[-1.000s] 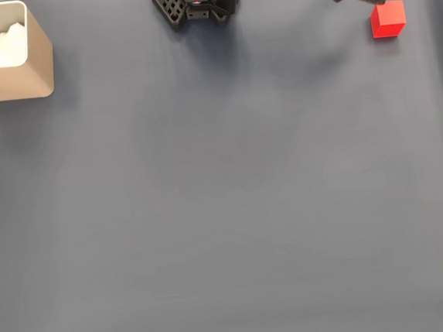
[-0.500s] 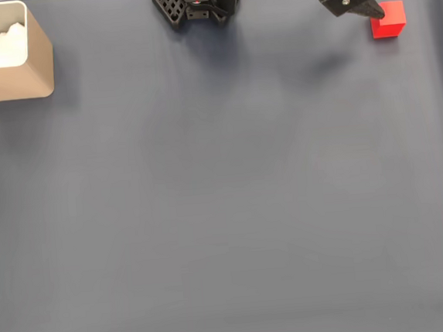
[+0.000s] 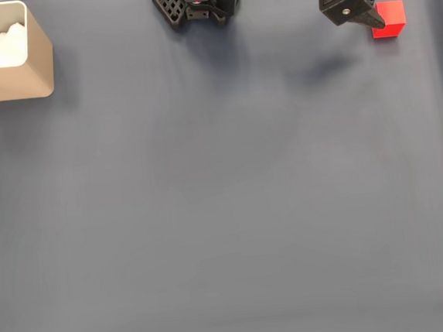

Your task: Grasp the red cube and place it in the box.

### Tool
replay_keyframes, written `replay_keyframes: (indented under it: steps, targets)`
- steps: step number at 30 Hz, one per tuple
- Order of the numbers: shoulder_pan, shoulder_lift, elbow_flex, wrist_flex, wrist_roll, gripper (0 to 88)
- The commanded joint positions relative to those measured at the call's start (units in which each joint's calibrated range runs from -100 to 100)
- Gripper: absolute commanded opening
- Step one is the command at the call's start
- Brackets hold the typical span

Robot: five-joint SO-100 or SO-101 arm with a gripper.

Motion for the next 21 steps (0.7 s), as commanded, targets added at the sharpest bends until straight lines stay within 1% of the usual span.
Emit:
replay_keyframes:
  steps: [1,21]
  targets:
    - [0.66,1.27,-0.84,-2.39,-0.29,39.4]
    - [-0.33,12.01,-5.86,-8.70,-0.54,39.8]
